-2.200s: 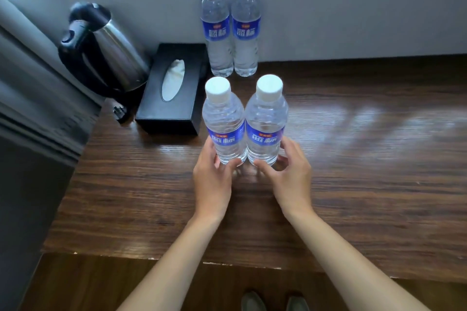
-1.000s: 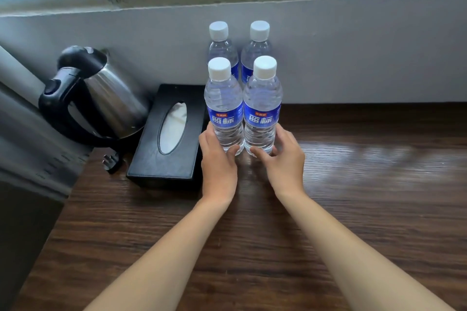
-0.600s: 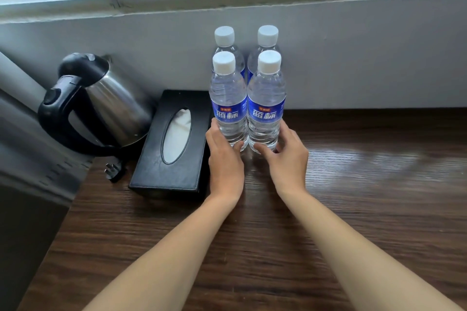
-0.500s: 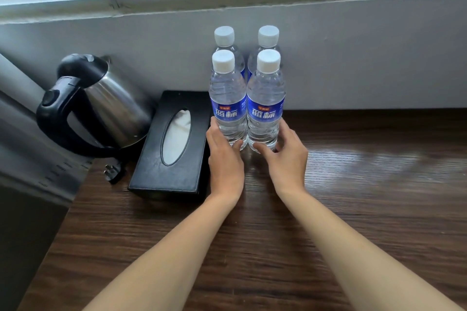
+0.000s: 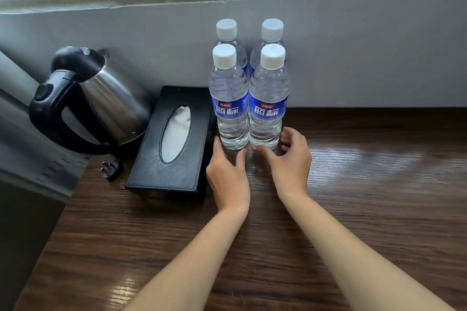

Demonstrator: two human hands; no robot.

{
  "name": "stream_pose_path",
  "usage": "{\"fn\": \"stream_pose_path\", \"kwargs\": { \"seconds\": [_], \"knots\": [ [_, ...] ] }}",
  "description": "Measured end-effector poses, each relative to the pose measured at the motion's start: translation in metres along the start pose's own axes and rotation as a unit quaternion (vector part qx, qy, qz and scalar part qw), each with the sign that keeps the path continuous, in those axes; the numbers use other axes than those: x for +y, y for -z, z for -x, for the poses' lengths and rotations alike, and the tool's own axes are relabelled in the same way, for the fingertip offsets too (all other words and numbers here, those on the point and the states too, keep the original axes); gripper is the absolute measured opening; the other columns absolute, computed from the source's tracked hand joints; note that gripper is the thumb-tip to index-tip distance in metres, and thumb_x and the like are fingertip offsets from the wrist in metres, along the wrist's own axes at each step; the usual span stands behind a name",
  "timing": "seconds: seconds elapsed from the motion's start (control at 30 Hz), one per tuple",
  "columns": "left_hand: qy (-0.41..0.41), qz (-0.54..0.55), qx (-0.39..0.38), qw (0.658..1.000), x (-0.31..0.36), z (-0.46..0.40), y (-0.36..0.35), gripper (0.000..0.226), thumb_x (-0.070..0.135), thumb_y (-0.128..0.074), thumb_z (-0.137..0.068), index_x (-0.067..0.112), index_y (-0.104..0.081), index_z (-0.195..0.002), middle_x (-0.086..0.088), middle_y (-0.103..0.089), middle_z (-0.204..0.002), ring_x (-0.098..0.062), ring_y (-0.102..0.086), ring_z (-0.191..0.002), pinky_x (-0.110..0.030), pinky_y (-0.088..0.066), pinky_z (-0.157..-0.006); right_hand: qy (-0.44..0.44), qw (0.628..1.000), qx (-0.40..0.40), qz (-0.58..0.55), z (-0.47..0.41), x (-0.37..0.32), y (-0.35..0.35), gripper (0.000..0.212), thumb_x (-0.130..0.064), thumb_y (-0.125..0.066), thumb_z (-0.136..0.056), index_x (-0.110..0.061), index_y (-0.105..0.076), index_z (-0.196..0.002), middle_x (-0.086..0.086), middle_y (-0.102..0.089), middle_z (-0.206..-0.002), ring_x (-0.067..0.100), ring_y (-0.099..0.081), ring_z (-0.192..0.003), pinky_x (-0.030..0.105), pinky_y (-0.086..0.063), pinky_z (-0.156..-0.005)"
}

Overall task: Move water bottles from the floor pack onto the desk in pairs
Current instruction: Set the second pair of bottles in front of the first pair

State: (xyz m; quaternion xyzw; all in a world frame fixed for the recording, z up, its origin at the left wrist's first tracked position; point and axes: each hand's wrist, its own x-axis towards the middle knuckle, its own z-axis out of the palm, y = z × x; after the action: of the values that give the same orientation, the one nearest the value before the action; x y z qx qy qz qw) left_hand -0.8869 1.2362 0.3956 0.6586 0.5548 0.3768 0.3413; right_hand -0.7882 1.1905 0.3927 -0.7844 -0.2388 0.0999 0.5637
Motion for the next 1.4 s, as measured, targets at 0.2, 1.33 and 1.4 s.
{"fn": "stream_pose_path", "kwargs": {
  "seconds": [0.2, 1.33, 1.4],
  "knots": [
    [0.030, 0.031, 0.037, 0.998, 0.008, -0.012, -0.008, 0.031, 0.020, -0.071, -0.085, 0.024, -0.063, -0.115, 0.007, -0.074, -0.096, -0.014, -0.070, -0.085, -0.035, -0.058, -0.080, 0.013, 1.000, -0.002, -0.003, 0.002, -0.001, -0.004, 0.047, -0.021, -0.082, -0.071, -0.020, -0.063, -0.114, -0.007, -0.061, -0.105, 0.006, -0.060, -0.088, 0.006, -0.043, -0.076],
    [0.068, 0.109, -0.004, 0.992, 0.008, 0.026, 0.024, 0.040, 0.011, -0.066, -0.088, 0.018, -0.057, -0.127, 0.009, -0.064, -0.115, -0.002, -0.061, -0.108, -0.023, -0.046, -0.099, -0.054, 0.996, -0.063, -0.018, 0.027, -0.004, 0.028, 0.055, -0.020, -0.079, -0.076, -0.014, -0.057, -0.126, -0.004, -0.059, -0.114, 0.008, -0.059, -0.102, 0.019, -0.048, -0.087],
    [0.068, 0.108, -0.033, 0.991, 0.014, 0.038, 0.036, 0.039, 0.007, -0.063, -0.088, 0.020, -0.056, -0.125, 0.008, -0.064, -0.115, -0.001, -0.061, -0.108, -0.024, -0.047, -0.100, -0.071, 0.994, -0.076, -0.020, 0.041, -0.005, 0.042, 0.045, -0.019, -0.076, -0.079, -0.016, -0.060, -0.121, -0.003, -0.062, -0.111, 0.009, -0.061, -0.099, 0.018, -0.049, -0.082]
  ]
}}
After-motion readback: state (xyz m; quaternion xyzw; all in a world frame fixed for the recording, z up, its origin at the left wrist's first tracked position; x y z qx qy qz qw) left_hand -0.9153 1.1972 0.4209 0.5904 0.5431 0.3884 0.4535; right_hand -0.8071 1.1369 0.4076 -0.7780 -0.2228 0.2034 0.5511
